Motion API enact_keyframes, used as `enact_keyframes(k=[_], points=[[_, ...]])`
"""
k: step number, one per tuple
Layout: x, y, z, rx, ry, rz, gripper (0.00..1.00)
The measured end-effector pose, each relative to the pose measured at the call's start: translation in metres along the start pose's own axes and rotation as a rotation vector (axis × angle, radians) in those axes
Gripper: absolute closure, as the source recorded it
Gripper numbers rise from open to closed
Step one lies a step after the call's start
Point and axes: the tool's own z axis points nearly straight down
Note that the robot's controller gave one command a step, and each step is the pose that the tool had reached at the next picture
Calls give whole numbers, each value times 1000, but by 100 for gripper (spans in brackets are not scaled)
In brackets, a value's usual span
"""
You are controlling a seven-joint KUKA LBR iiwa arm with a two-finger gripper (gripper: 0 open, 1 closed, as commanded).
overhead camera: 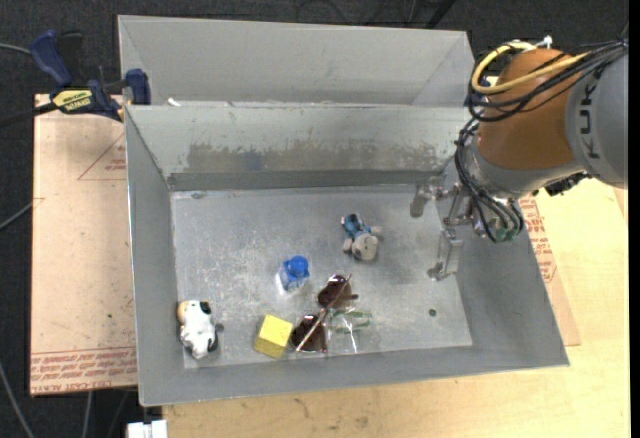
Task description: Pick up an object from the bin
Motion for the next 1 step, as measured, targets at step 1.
enact_keyframes(k=[1], points=[[-2, 0, -5, 1, -8, -2, 0]])
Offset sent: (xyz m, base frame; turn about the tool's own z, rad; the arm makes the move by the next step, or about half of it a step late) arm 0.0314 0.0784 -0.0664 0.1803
